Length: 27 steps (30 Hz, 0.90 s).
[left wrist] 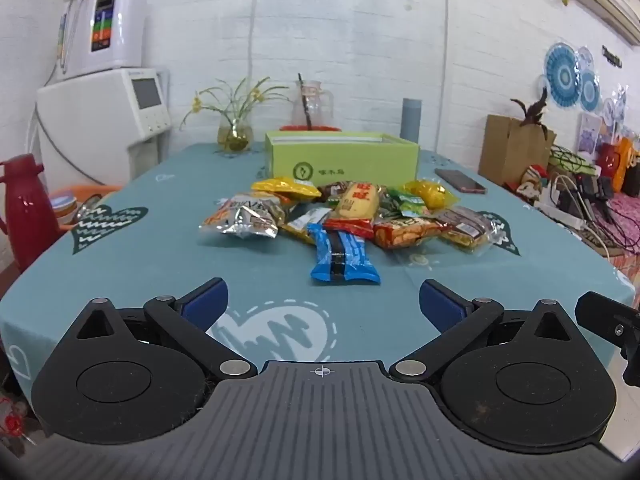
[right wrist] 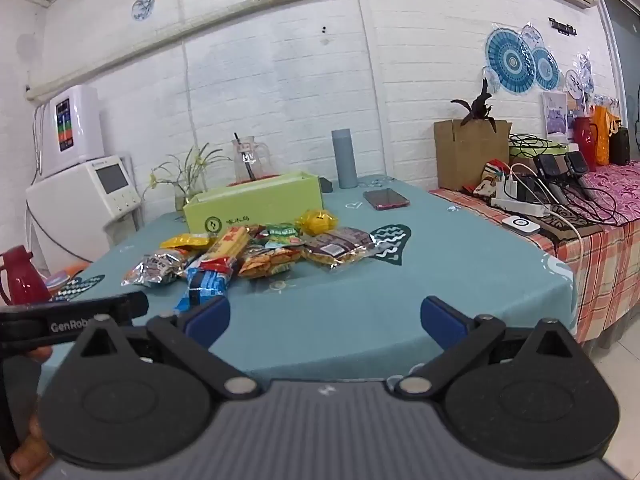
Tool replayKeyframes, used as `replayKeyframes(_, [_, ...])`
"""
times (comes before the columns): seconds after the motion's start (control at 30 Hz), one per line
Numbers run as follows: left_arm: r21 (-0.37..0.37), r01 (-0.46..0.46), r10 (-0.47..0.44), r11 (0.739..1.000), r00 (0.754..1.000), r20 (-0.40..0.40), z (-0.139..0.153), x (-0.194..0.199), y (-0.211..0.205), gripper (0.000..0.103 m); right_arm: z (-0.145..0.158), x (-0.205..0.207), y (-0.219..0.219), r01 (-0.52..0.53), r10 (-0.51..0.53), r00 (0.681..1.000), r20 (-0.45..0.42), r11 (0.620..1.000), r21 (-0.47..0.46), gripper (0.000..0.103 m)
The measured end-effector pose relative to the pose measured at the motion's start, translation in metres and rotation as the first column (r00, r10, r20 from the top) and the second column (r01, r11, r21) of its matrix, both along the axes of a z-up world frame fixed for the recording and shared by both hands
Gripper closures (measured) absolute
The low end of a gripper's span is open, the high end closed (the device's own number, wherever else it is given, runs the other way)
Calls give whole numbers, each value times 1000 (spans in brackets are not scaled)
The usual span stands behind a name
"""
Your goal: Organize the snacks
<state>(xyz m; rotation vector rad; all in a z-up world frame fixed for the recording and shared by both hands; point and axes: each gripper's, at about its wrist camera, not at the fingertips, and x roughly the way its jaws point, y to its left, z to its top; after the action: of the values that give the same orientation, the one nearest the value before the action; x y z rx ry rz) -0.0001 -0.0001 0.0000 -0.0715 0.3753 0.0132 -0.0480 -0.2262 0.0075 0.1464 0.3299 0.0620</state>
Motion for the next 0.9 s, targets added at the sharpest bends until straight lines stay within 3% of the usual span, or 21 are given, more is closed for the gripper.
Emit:
replayKeyframes(0.13, [44, 14, -13, 999, 999, -33, -4, -3, -8, 11, -4, -11, -5, -19, 19, 1000, 12, 1000, 24, 3])
replayKeyframes(0.17, [55, 22, -17, 998, 996, -88, -9, 10, -15, 11, -2, -7, -1, -18, 18, 1000, -22, 1000, 6, 3])
replayKeyframes(0.27, [-6, 43, -44, 999, 993, -113, -13, 13, -7, 18, -4, -5, 7, -46, 45, 998, -38, 999, -7, 3])
replayKeyframes(0.37, [-22, 53, -56, 998, 988, -145, -15, 13, -5, 18, -7, -4, 6, -62, 63, 997, -52, 998, 19, 3])
replayKeyframes(0.53, [-25, 94, -96, 995, 987, -127, -13, 8, -8, 18, -13, -15, 8, -70, 69, 996, -56, 998, -7, 3])
replayKeyframes(0.7, [-11, 104, -105, 994, 988, -113, -10, 4, -11, 24, -15, -15, 9, -71, 69, 996, -58, 997, -22, 3])
replayKeyframes(0.9, [-16, 109, -110, 994, 988, -112, -12, 4, -12, 24, -18, -9, 0, -24, 23, 996, -84, 1000, -11, 3])
